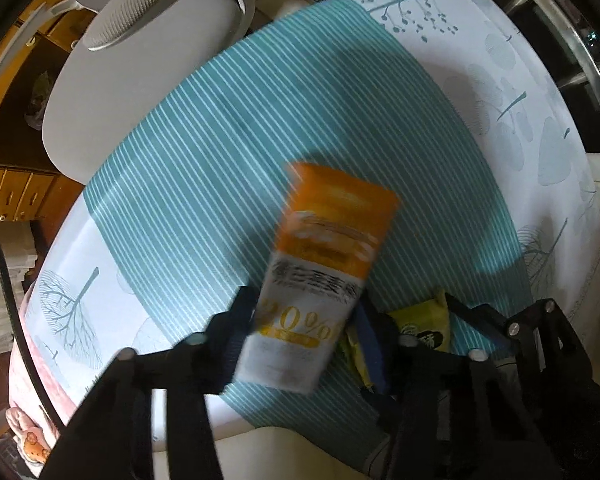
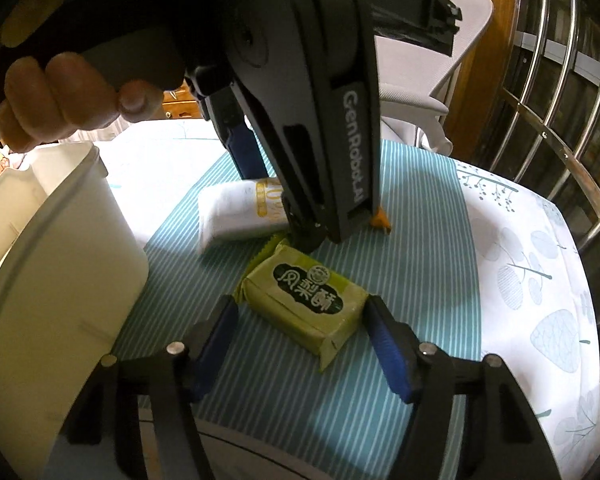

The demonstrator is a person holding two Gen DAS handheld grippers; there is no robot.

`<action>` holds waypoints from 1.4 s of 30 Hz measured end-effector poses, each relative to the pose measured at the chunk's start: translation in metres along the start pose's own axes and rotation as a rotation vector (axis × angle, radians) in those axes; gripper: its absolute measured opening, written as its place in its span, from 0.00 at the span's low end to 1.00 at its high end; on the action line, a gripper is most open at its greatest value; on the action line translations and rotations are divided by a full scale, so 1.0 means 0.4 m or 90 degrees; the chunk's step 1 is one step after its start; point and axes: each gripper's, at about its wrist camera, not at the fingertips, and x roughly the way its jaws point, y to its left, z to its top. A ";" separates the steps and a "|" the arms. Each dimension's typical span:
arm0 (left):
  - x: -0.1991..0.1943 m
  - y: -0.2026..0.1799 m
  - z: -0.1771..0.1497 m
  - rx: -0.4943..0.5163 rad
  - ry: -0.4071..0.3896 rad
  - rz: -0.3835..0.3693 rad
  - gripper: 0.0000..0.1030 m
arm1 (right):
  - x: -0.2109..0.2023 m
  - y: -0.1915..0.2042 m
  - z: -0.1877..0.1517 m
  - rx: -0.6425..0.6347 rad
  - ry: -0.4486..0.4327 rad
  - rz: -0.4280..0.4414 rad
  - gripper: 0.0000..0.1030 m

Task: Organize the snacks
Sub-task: 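Close left tool on the oats bar and lift it, then carry oats bar toward the tray with left tool while right tool grasps yellow-green packet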

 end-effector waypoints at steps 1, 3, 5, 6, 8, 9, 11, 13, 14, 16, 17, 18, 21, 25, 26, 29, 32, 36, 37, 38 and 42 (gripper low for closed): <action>0.000 -0.002 -0.001 0.000 0.000 0.001 0.39 | -0.003 0.005 -0.002 -0.001 -0.001 -0.001 0.62; 0.001 0.006 -0.003 -0.005 -0.003 -0.001 0.38 | -0.008 0.012 -0.007 0.000 -0.001 -0.002 0.61; 0.002 0.015 -0.008 -0.009 -0.004 -0.002 0.37 | -0.008 0.011 -0.007 0.001 -0.001 -0.003 0.60; 0.003 0.018 -0.008 -0.014 -0.005 -0.004 0.37 | -0.009 0.013 -0.008 0.001 -0.002 -0.004 0.59; -0.006 0.022 -0.023 -0.021 -0.006 -0.006 0.37 | -0.010 0.014 -0.009 0.000 -0.002 -0.005 0.57; -0.008 0.025 -0.026 -0.025 -0.009 -0.008 0.37 | -0.012 0.016 -0.010 -0.003 -0.003 -0.006 0.57; -0.015 0.029 -0.034 -0.028 -0.015 -0.006 0.36 | -0.011 0.010 -0.011 -0.007 -0.004 -0.008 0.43; -0.025 0.038 -0.040 -0.033 -0.025 -0.005 0.36 | -0.015 0.013 -0.013 -0.013 -0.006 -0.009 0.40; -0.030 0.042 -0.042 -0.038 -0.027 -0.009 0.36 | -0.017 0.016 -0.014 -0.016 -0.005 -0.013 0.39; -0.038 0.051 -0.049 -0.048 -0.031 -0.012 0.36 | -0.020 0.020 -0.017 -0.021 -0.005 -0.017 0.37; -0.041 0.053 -0.050 -0.052 -0.033 -0.011 0.36 | -0.023 0.020 -0.019 -0.023 -0.005 -0.018 0.36; -0.047 0.058 -0.055 -0.056 -0.037 -0.010 0.36 | -0.025 0.021 -0.020 -0.024 -0.005 -0.016 0.34; -0.062 0.075 -0.067 -0.068 -0.043 -0.012 0.36 | -0.035 0.025 -0.022 -0.031 -0.004 -0.013 0.05; -0.107 0.076 -0.086 -0.084 -0.059 -0.012 0.36 | -0.039 0.025 -0.016 -0.031 0.005 -0.005 0.00; -0.119 0.080 -0.092 -0.088 -0.065 -0.012 0.36 | -0.044 0.027 -0.016 -0.035 0.004 -0.003 0.00; -0.153 0.092 -0.110 -0.103 -0.083 -0.013 0.36 | -0.060 0.031 -0.012 -0.042 -0.004 0.003 0.00; -0.189 0.112 -0.133 -0.117 -0.099 -0.014 0.36 | -0.066 0.025 -0.005 -0.046 -0.004 0.008 0.00; -0.244 0.126 -0.166 -0.135 -0.126 -0.019 0.36 | -0.098 0.022 0.005 -0.048 -0.020 0.014 0.00; -0.260 0.128 -0.174 -0.141 -0.132 -0.020 0.36 | -0.104 0.022 0.008 -0.047 -0.026 0.013 0.00; -0.275 0.129 -0.181 -0.147 -0.137 -0.021 0.36 | -0.110 0.021 0.013 -0.047 -0.031 0.013 0.00; -0.325 0.143 -0.226 -0.177 -0.161 -0.023 0.37 | -0.107 0.014 0.027 -0.042 -0.032 0.029 0.02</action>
